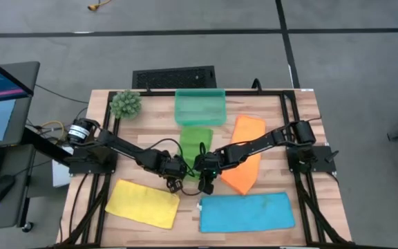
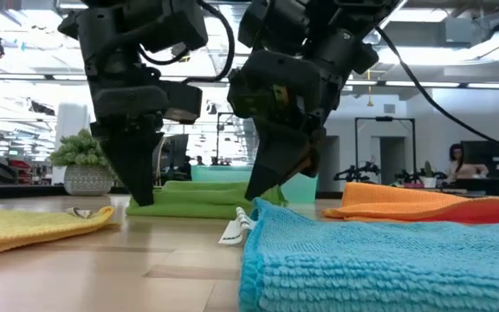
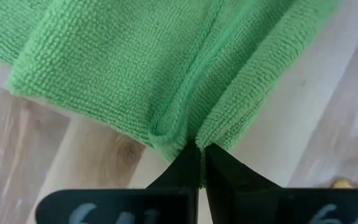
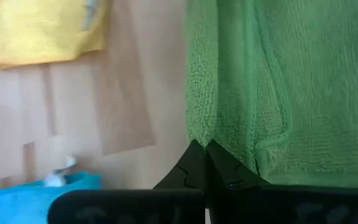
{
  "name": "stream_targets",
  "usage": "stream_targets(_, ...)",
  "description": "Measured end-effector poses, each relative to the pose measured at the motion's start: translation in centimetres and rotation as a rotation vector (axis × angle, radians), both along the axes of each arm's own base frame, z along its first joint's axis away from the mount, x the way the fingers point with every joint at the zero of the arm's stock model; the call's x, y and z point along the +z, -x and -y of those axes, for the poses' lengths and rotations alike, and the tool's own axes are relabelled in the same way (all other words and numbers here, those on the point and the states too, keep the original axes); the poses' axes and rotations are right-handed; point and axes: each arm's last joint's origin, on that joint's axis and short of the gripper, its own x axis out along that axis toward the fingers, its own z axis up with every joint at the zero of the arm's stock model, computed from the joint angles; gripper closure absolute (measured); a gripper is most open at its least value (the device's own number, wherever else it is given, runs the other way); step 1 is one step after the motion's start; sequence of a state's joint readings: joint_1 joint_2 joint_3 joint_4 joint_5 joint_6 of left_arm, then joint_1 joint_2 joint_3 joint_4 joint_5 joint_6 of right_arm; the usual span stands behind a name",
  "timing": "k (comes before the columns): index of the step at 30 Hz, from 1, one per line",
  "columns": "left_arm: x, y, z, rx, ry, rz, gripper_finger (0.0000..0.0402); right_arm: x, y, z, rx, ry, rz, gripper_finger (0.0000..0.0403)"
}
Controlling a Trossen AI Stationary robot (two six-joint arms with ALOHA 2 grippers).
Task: Roll microfiber towels into tight, uniform cylinder then place into a basket
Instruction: Roll the green towel
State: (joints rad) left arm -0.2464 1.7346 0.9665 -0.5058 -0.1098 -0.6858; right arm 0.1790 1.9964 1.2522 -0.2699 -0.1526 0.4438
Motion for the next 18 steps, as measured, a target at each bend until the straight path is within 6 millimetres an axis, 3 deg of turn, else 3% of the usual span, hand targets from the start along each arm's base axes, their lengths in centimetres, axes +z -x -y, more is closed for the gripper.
stream_targets(10, 2.2, -0.1, 1.5, -0.020, 0.021, 0.054, 0.0401, 0.8, 0.4, -1.1, 0.012, -0.020, 0.003, 0.0394)
stream_targets(18, 2.3, 0.1, 0.9, 0.046, 0.019, 0.031, 0.0401, 0.8, 0.4, -1.4, -0.011, -0.024, 0.002, 0.0393)
